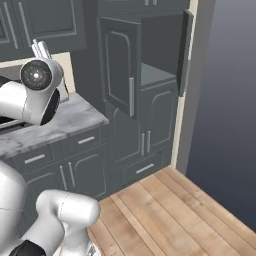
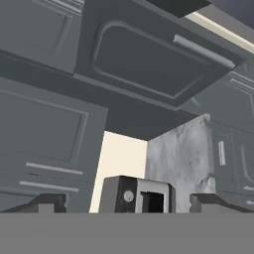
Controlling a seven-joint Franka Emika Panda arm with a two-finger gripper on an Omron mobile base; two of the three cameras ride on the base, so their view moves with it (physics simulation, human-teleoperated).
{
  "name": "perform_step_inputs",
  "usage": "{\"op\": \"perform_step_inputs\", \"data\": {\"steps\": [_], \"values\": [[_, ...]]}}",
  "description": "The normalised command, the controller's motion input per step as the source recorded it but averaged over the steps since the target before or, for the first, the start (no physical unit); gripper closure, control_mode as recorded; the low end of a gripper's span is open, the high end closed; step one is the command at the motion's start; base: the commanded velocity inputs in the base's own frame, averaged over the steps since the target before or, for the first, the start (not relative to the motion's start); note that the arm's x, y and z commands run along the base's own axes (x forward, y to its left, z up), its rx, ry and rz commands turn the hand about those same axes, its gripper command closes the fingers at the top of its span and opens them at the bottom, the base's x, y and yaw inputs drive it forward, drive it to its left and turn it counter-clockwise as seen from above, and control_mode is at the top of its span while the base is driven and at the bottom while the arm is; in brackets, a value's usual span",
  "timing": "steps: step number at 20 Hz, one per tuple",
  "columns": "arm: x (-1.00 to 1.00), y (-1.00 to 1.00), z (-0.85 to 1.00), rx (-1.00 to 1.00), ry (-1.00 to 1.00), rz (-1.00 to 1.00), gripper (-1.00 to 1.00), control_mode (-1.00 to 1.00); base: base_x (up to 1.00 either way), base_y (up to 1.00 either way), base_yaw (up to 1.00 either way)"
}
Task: Close all open cabinet doors.
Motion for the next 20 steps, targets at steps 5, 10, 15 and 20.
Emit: {"op": "perform_step_inputs", "data": {"steps": [5, 10, 15, 20], "values": [[0.0, 0.0, 0.0, 0.0, 0.0, 0.0, -1.0, 1.0, 0.03, -0.53, -0.01], [0.0, 0.0, 0.0, 0.0, 0.0, 0.0, -1.0, 1.0, 0.03, -0.61, 0.01], [0.0, 0.0, 0.0, 0.0, 0.0, 0.0, -1.0, 1.0, -0.02, -0.67, 0.16], [0.0, 0.0, 0.0, 0.0, 0.0, 0.0, -1.0, 1.0, -0.03, -0.67, 0.23]]}}
